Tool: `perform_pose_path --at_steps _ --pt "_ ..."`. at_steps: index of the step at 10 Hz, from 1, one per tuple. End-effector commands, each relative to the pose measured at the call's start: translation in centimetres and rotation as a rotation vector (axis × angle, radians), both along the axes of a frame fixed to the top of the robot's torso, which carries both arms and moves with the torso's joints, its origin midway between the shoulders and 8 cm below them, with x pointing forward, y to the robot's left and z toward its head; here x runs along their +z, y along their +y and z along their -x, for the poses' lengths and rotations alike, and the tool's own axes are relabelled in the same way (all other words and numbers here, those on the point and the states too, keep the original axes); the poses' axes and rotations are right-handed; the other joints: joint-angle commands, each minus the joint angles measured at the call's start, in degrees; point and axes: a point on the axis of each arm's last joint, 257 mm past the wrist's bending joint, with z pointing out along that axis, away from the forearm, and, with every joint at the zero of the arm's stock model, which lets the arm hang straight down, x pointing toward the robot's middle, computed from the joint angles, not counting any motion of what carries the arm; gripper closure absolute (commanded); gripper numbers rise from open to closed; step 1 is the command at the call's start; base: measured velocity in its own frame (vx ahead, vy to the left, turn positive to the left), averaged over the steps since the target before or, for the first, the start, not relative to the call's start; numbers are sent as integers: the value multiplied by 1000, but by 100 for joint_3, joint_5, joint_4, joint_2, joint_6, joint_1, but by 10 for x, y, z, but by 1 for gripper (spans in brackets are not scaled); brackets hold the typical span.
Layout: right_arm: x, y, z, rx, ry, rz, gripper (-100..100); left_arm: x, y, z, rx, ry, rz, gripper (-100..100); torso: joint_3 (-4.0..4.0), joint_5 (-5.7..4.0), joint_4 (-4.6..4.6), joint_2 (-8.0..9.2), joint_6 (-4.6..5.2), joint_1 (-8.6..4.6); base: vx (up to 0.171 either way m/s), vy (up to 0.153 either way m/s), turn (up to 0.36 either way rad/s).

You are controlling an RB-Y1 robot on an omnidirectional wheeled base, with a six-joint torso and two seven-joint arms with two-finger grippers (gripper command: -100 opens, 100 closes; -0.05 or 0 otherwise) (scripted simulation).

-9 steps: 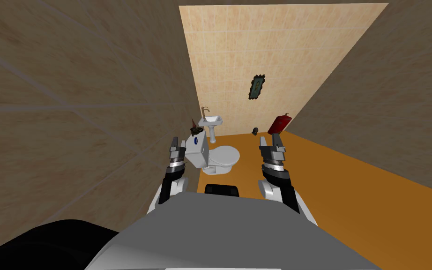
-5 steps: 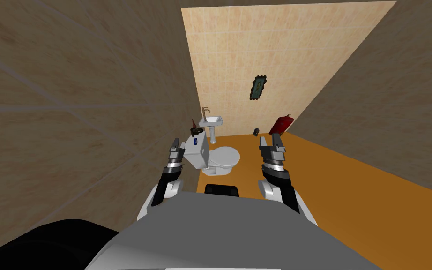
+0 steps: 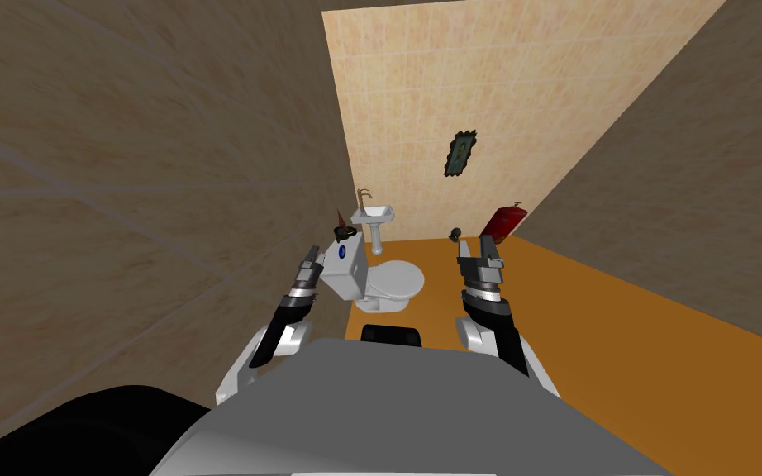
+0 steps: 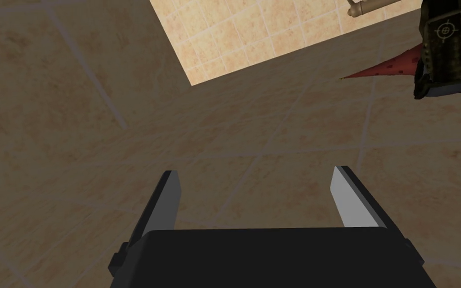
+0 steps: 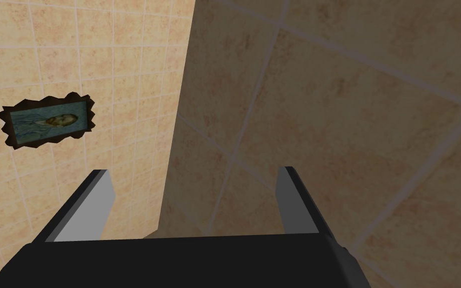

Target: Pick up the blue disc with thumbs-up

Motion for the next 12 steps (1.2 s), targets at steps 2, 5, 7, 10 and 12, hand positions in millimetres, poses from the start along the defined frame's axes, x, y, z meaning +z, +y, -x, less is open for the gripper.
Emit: perform_pose_path --at_steps 2,5,7,10,12 --pt "0 0 0 0 0 0 0 -8 6 0 -1 53 -53 -100 -2 0 -1 -4 -1 -2 75 -47 65" --pt "0 0 0 0 0 0 0 -18 14 -1 -3 124 -128 -100 -5 -1 -2 -9 0 -7 79 -59 68" --pt "0 0 0 0 0 0 0 -23 18 -1 -5 161 -168 -100 1 -1 0 2 0 -3 50 -47 43" --pt "0 0 0 0 0 0 0 -32 27 -1 -9 237 -251 -100 -4 -1 -1 -6 0 -5 76 -51 62" --pt "0 0 0 0 0 0 0 -37 31 -1 -11 276 -293 -100 -2 1 -1 -4 1 5 61 -35 36"
